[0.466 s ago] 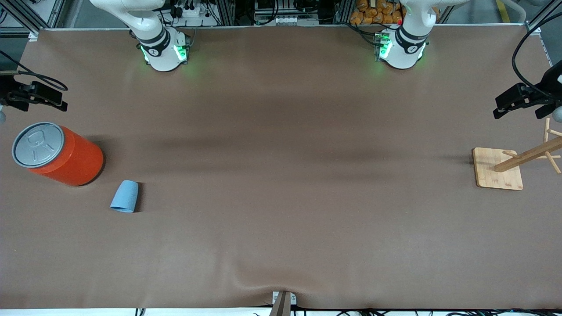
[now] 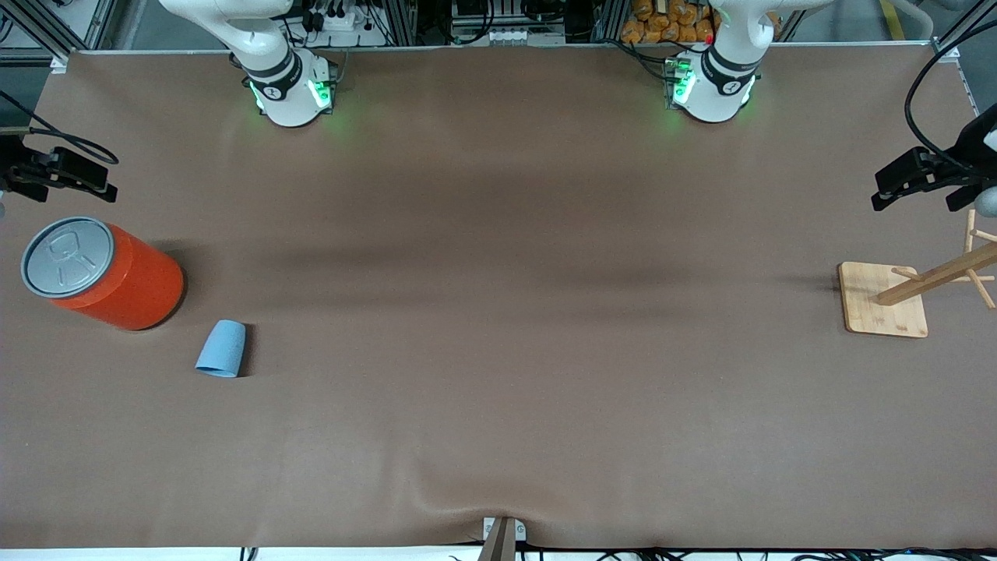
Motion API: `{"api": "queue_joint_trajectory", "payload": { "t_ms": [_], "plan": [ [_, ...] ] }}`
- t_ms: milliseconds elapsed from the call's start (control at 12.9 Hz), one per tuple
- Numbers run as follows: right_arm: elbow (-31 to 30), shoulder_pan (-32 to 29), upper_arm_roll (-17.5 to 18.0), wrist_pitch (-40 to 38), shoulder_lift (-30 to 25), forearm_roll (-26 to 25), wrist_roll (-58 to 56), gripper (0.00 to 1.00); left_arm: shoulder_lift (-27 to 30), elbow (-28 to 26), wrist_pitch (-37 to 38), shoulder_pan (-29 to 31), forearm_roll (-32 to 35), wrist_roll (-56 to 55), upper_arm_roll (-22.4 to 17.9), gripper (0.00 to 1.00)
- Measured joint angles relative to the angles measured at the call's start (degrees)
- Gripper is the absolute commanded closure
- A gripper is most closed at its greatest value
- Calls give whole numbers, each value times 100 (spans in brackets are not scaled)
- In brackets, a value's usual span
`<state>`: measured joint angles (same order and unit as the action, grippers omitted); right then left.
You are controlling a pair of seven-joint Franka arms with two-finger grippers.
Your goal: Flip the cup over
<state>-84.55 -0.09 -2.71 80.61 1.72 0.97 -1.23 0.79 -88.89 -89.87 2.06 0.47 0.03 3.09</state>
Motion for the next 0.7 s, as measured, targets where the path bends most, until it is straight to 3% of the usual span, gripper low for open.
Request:
{"api": "queue_joint_trajectory", "payload": {
  "t_ms": [388, 698],
  "plan": [
    [-89, -3, -12, 106, 75, 0, 22, 0, 0, 0, 0, -4, 0, 0, 16, 0],
    [-414, -35, -22, 633, 202, 0, 37, 0, 0, 0, 0, -3, 0, 0, 16, 0]
  ]
}}
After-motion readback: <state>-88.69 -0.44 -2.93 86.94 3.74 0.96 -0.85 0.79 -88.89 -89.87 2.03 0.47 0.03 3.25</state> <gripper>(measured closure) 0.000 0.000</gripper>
